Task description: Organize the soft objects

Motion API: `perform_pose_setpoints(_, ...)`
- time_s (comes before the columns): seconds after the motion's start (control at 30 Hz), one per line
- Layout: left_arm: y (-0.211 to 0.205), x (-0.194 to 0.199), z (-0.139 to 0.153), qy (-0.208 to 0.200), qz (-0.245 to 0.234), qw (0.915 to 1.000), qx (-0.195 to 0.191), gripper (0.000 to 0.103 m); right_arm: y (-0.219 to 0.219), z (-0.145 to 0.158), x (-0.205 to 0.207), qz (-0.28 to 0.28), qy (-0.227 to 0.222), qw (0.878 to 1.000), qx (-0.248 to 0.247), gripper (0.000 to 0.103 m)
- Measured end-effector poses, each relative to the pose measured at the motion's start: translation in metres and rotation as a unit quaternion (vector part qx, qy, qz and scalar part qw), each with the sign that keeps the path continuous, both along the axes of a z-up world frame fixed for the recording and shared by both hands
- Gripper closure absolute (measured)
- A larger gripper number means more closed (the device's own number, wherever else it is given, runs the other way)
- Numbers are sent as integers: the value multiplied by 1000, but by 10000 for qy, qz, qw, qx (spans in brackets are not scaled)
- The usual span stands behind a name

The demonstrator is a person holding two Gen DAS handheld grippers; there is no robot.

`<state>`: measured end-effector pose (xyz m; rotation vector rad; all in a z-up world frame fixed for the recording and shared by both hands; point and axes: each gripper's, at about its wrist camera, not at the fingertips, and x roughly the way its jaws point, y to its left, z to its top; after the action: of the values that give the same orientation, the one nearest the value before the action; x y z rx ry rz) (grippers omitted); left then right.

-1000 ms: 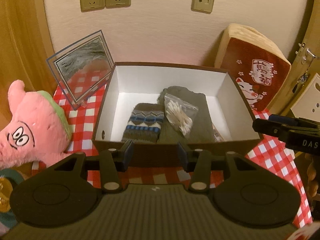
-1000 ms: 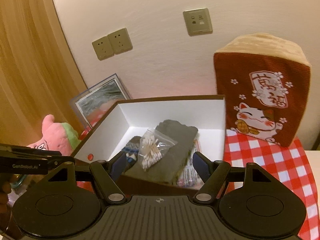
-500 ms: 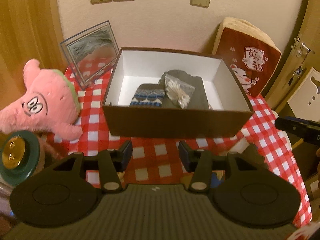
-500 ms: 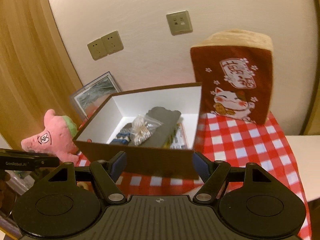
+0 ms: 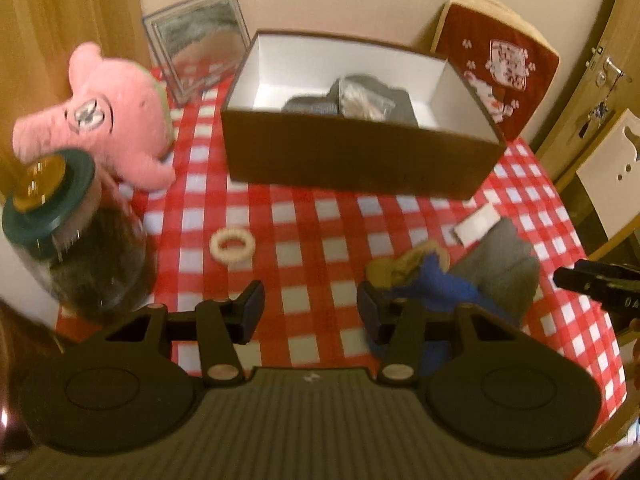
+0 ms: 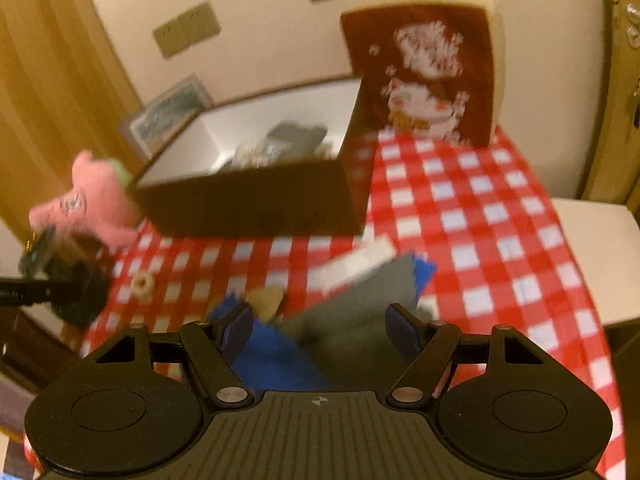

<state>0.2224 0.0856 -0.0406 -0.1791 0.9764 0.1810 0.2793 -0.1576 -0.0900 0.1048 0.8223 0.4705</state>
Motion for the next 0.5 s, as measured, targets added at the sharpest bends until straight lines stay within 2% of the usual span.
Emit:
perform_pose_setpoints(0.23,-5,-16,-22,327,94,9994,-73,55,32,-27,-23,676,83,9967,-444,30)
perform_pose_setpoints(0.5,-6,-28,-40,507,190,9985,-116,55,80,-64,-44,1752,-166,9768,-1218,30)
